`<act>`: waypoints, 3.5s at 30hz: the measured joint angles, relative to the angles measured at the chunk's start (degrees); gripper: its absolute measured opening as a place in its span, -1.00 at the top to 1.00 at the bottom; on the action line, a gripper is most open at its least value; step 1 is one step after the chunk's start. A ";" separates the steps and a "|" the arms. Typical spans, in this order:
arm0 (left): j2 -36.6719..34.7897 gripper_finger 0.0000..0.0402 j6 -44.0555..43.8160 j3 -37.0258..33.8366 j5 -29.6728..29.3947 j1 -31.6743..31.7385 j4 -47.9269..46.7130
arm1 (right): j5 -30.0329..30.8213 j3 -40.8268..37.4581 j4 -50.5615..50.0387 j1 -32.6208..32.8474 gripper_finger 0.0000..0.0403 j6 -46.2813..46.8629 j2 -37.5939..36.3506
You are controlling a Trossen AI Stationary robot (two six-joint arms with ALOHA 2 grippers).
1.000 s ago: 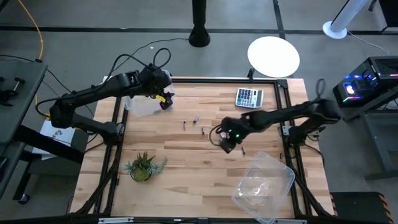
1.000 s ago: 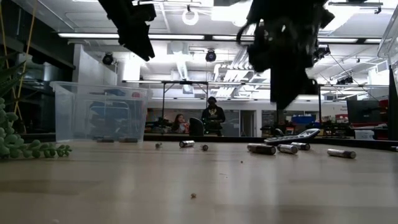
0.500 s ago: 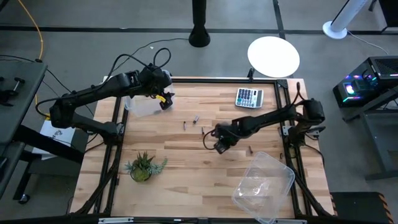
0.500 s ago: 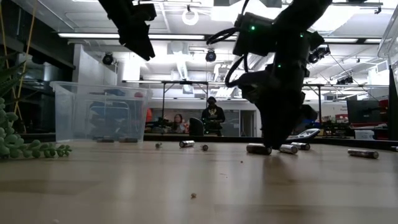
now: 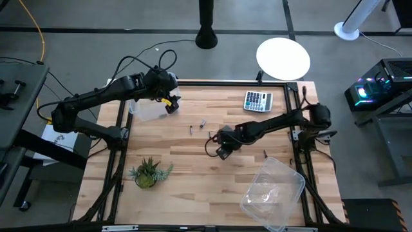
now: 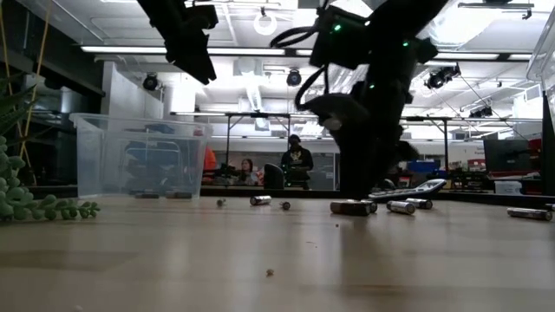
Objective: Sort batteries
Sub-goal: Put the black battery into the top transparent bin, then adjust the top transparent bin
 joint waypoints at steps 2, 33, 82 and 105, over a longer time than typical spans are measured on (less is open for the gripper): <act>0.00 -0.26 -0.48 0.00 0.00 0.00 -0.02 | -0.02 1.98 -1.11 0.47 0.46 -2.19 1.99; -19.64 -0.26 -14.91 6.95 -2.91 -0.19 6.53 | 11.48 30.61 3.10 -6.80 0.90 -29.82 6.68; -0.73 0.66 -23.56 -11.76 -12.35 4.19 -5.89 | 6.05 70.08 -33.46 -27.57 0.06 -49.74 1.27; -1.40 1.00 -32.10 -7.99 -2.93 -2.82 -3.32 | 40.84 70.03 -60.63 -9.67 0.09 -29.36 -26.07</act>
